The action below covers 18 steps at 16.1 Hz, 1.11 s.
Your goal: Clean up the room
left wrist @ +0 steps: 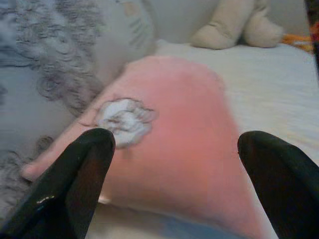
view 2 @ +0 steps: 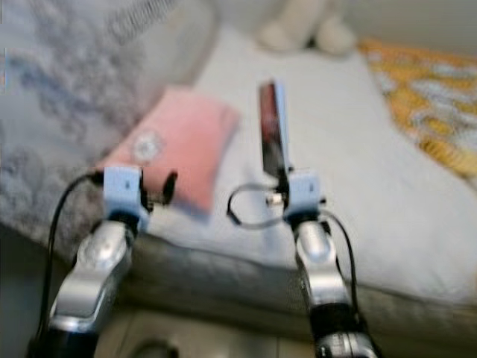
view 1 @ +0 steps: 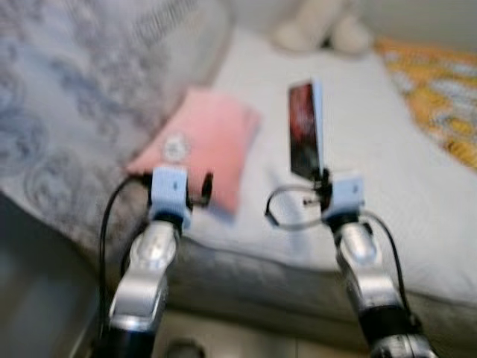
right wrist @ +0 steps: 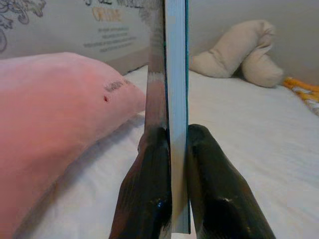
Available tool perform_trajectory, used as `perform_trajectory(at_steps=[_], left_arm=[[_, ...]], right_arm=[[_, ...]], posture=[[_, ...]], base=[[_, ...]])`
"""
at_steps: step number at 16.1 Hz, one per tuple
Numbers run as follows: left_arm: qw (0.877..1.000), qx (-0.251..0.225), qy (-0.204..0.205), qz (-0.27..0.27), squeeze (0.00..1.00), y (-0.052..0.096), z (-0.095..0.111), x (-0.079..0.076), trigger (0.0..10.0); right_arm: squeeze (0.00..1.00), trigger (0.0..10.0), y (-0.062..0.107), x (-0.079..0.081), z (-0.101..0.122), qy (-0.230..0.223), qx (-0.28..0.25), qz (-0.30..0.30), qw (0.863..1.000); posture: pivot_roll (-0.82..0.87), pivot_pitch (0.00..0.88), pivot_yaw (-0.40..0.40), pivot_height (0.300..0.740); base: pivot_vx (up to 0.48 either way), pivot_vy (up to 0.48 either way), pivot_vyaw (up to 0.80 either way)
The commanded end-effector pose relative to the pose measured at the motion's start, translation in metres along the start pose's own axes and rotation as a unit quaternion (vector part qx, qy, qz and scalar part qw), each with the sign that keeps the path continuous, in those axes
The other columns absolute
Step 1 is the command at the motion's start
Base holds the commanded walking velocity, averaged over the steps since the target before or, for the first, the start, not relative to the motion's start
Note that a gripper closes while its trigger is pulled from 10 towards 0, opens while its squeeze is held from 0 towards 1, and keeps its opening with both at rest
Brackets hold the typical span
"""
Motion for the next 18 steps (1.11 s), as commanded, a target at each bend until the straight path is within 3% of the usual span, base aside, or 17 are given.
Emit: perform_trajectory(at_steps=[1,4,5,6,8,9,11,13,15,17,18], left_arm=[[1.0,-0.007,0.0,-0.003,0.0,-0.001,0.004,0.001,10.0],[1.0,-0.007,0.004,-0.004,0.0,0.0,0.004,0.0,10.0],[1.0,-0.003,-0.001,-0.002,0.0,-0.001,0.004,0.0,10.0],[1.0,-0.001,-0.002,-0.002,0.0,0.0,0.004,0.0,10.0],[1.0,-0.003,0.002,-0.01,0.0,0.005,0.006,0.002,10.0],[1.0,0.002,-0.002,-0.015,0.0,0.009,0.004,0.006,10.0],[1.0,0.005,-0.005,-0.017,0.0,0.011,0.004,0.008,10.0],[0.999,0.005,-0.017,-0.03,0.0,0.016,0.005,0.011,10.0],[0.999,0.007,-0.02,-0.031,0.0,0.022,0.008,0.015,10.0],[0.999,0.007,-0.021,-0.032,0.0,0.026,0.011,0.015,10.0],[0.999,0.01,-0.02,-0.029,0.0,0.029,0.01,0.015,10.0]], right_arm=[[0.0,0.0,-0.005,0.0,0.01,-0.01,-0.021,0.0,1.0],[0.0,0.0,-0.008,0.004,0.015,-0.021,-0.033,0.006,0.999],[0.0,0.0,-0.016,0.015,0.025,-0.031,-0.05,0.029,0.998],[0.0,0.0,-0.024,0.025,0.034,-0.054,-0.061,0.046,0.996],[0.0,0.0,-0.045,0.04,0.049,-0.151,-0.059,0.057,0.985],[0.0,0.0,-0.055,0.044,0.044,-0.199,-0.038,0.055,0.978],[0.0,0.0,-0.058,0.047,0.039,-0.211,-0.022,0.053,0.976],[0.0,0.0,-0.063,0.049,0.023,-0.26,0.024,0.034,0.965],[0.0,0.0,-0.065,0.058,0.007,-0.322,0.081,0.026,0.943],[0.0,0.0,-0.062,0.06,-0.005,-0.351,0.115,0.021,0.929],[0.0,0.0,-0.057,0.063,-0.016,-0.384,0.142,0.023,0.912]], posture=[[0.09,0.0,-0.063,0.719],[0.09,0.0,-0.056,0.719],[0.09,0.0,-0.051,0.719],[0.09,0.0,-0.048,0.719],[0.11,0.004,-0.032,0.719],[0.13,0.031,-0.011,0.719],[0.14,0.043,0.0,0.719],[0.17,0.067,0.011,0.719],[0.2,0.09,0.011,0.719],[0.21,0.103,-0.002,0.719],[0.22,0.108,-0.008,0.719]], base=[[0.48,0.0,0.0],[0.48,0.0,0.0],[0.0,0.0,0.0],[0.0,0.0,0.0],[0.0,0.0,0.0],[0.0,0.0,0.0],[0.0,0.0,0.0],[0.0,0.0,0.0],[0.0,0.0,0.0],[0.0,0.0,0.0],[0.0,0.0,0.0]])
Point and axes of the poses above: a point about 5 cm out from each wrist's last joint towards the gripper, its own y axis pointing back from the gripper into the wrist, its own z axis along the axis of the wrist's last joint, x = y × z, the point moved 1 cm from there along -y, pointing out of the wrist towards the gripper, and after that the axes turned 12 degrees about -y, right-handed, at the moved point
